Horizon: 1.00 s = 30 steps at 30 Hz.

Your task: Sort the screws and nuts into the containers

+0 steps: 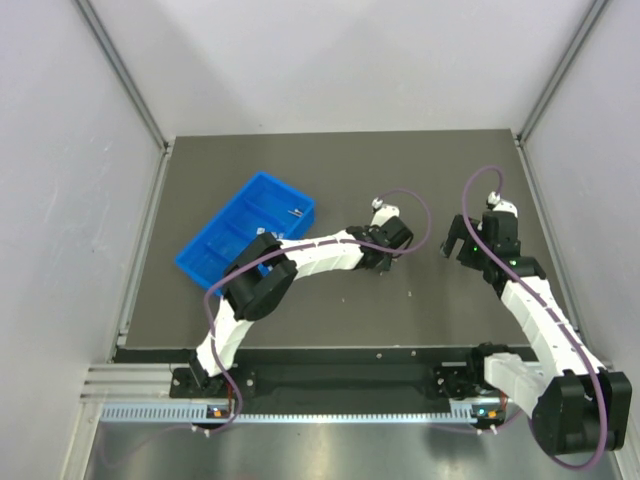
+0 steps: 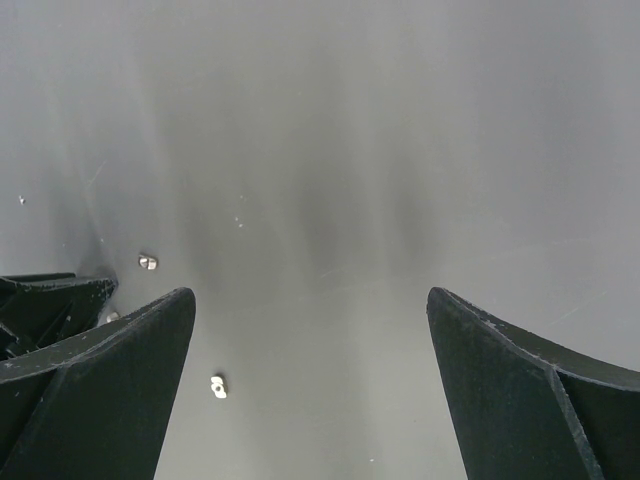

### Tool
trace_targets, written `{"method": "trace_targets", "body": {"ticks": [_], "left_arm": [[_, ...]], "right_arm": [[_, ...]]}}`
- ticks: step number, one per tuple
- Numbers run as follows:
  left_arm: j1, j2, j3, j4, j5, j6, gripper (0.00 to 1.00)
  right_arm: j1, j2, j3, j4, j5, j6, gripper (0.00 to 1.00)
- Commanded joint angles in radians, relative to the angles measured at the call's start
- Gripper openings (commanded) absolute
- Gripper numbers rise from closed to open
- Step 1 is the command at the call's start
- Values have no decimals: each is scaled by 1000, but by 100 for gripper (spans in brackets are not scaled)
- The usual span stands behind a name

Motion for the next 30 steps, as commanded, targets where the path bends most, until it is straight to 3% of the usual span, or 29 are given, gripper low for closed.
{"method": "trace_targets", "body": {"ticks": [1, 10, 24, 30], "left_arm": [[-4, 6, 8, 4, -11, -6, 41], [-4, 20, 1, 5, -16, 6, 40], [-6, 6, -25, 13, -40, -4, 16], [2, -128, -85, 54, -143, -38, 13]], "right_arm": [[-8, -18, 35, 7, 17, -9, 100], [-7, -17, 34, 9, 23, -9, 100], [-8, -20, 32, 4, 27, -7, 100], [-2, -31, 31, 9, 12, -13, 100]]}}
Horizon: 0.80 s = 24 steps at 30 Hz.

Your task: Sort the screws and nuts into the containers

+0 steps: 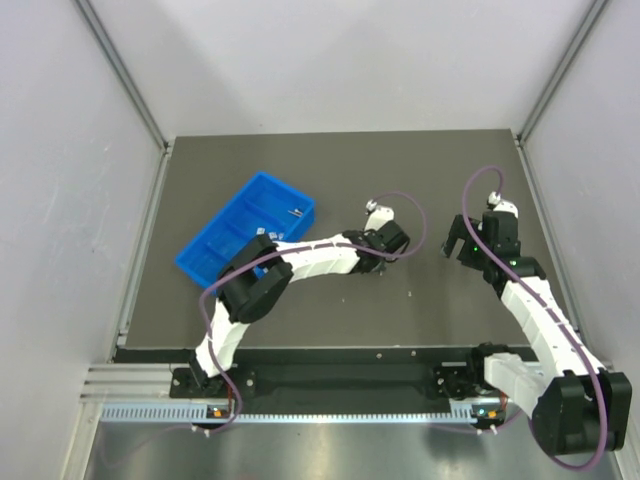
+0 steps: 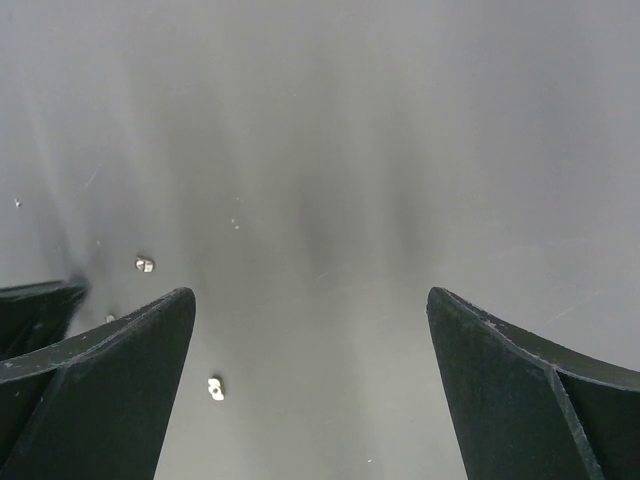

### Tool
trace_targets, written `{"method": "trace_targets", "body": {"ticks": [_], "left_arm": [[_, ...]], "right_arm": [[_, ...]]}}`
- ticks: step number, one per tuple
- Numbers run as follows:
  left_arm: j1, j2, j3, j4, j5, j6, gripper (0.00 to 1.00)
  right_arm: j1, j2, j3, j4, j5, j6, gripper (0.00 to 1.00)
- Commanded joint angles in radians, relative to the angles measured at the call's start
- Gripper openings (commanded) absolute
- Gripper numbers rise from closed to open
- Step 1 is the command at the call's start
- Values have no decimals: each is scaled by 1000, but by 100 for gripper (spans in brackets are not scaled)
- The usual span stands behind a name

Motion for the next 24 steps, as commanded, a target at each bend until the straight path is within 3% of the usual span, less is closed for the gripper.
{"method": "trace_targets", "body": {"ticks": [1, 6, 13, 19, 24], "left_arm": [[29, -171, -53, 40, -91, -17, 13], [178, -412, -214, 70, -93, -4, 13], [486, -771, -498, 33, -151, -53, 14], [667, -860, -648, 15, -158, -87, 14], [687, -848, -717, -5, -156, -126, 14]], "right_arm": [[-1, -38, 18, 15, -8, -19, 100], [30, -52, -17, 55, -68, -20, 100], [86, -3, -28, 95, -64, -2, 100], [143, 52, 0, 100, -33, -4, 100], [169, 71, 11, 89, -12, 7, 100]]}}
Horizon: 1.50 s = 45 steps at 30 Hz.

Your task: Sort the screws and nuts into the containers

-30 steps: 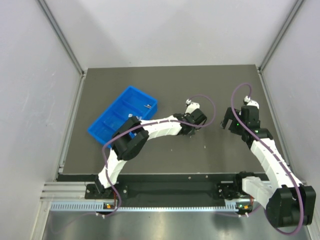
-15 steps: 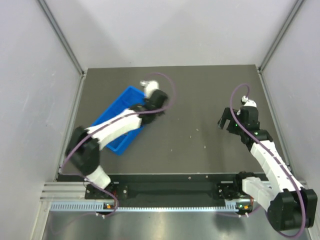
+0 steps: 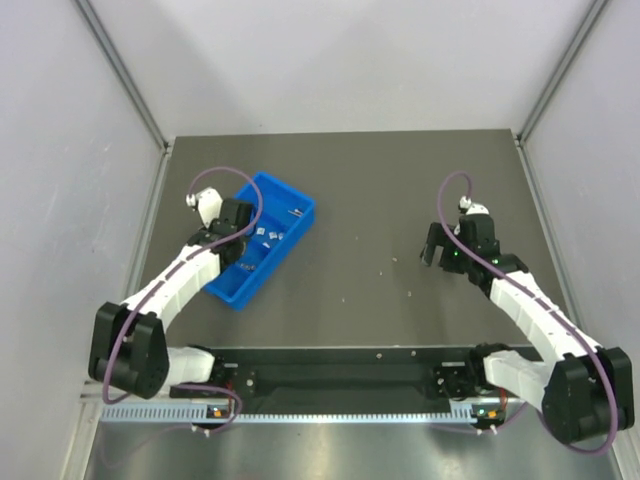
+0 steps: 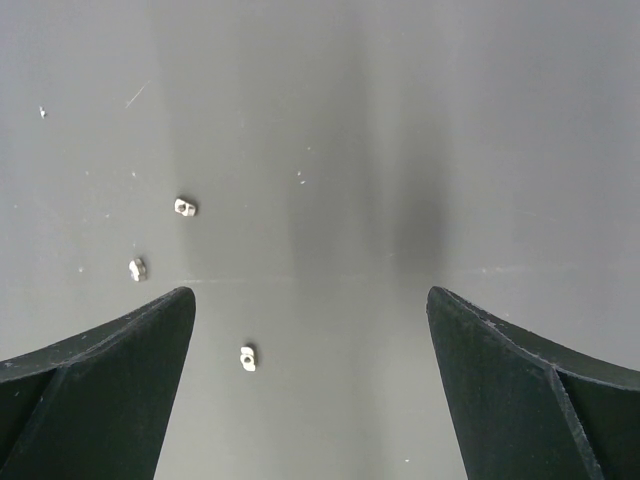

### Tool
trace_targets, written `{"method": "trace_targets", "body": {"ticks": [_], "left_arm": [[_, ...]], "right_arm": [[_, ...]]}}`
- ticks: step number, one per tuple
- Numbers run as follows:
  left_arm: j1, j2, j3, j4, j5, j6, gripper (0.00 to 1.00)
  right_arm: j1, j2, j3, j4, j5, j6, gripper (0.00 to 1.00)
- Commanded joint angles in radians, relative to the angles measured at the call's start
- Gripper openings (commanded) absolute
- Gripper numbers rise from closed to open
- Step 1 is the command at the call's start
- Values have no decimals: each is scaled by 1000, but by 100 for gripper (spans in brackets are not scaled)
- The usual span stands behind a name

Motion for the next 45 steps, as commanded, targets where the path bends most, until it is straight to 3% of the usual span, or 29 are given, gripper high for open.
{"method": "trace_targets", "body": {"ticks": [1, 6, 13, 18, 21, 24, 30, 37, 45], "left_arm": [[6, 0, -29, -5, -5, -41, 15], [6, 26, -61, 36, -13, -35, 20], [3, 16, 14, -5, 70, 25, 58], [-121, -15, 148, -33, 66, 60, 66], [-338, 70, 256, -33, 21, 83, 66], [-477, 210, 362, -33, 32, 79, 64], [-646, 509, 530, -18, 116, 62, 58], [-746, 771, 741, -70, 102, 86, 57], [-757, 847, 766, -53, 130, 71, 52]], "right_arm": [[19, -4, 35, 40, 32, 16, 100], [20, 16, 32, 40, 40, 18, 100], [16, 23, 56, 4, 95, 24, 100], [-18, 28, 76, -17, 103, 42, 100], [-43, 16, 76, -22, 107, 45, 100], [-69, 13, 90, -57, 126, 44, 100], [-121, -33, 99, -109, 146, 42, 100], [-150, -98, 106, -138, 131, 22, 100], [-153, -99, 109, -138, 104, 14, 100]]}}
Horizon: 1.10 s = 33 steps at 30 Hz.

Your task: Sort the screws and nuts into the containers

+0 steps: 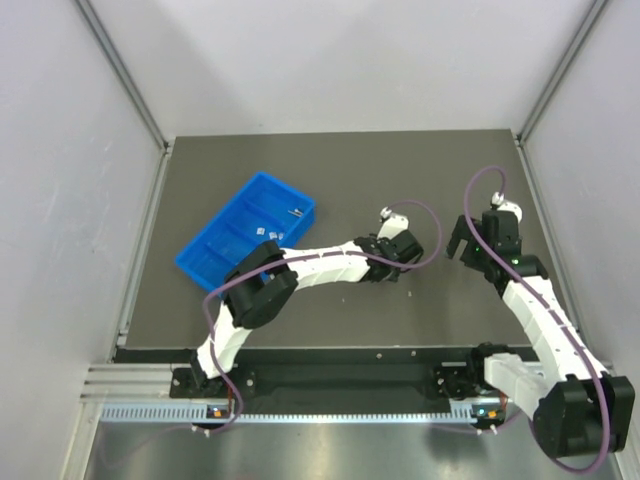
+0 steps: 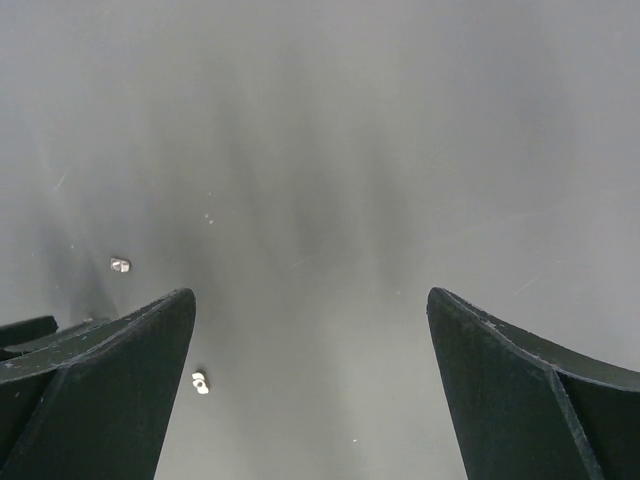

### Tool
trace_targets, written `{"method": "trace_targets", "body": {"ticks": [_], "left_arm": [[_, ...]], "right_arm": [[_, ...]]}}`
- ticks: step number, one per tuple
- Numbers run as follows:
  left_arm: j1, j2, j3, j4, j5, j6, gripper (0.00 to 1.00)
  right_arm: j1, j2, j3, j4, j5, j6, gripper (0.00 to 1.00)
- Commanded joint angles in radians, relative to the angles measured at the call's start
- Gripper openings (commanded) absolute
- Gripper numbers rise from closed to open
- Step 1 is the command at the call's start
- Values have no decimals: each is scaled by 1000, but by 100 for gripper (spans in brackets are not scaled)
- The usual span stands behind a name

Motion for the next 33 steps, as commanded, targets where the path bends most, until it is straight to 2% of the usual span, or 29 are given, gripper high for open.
{"method": "trace_targets", "body": {"ticks": [1, 8, 18, 19, 26, 30, 33], "left_arm": [[3, 9, 43, -1, -6, -9, 51], [-4, 18, 9, -28, -29, -35, 49], [-14, 49, 2, -27, -29, -50, 29], [-16, 46, 0, -28, -29, -49, 23], [-14, 23, -24, -11, -54, -34, 6], [-10, -20, -35, 13, -18, -9, 3], [9, -125, -90, 25, -46, -18, 3]], "right_arm": [[-14, -13, 46, -2, -14, -9, 100], [-14, -16, 34, 4, -16, -9, 99], [-16, -30, 34, -1, -13, -11, 100], [-14, -33, 34, 1, -10, -11, 100], [-14, -50, 34, -5, -2, -9, 100], [-14, -45, 29, -2, -11, -12, 100], [-13, -47, 20, 12, -34, -17, 100]]}}
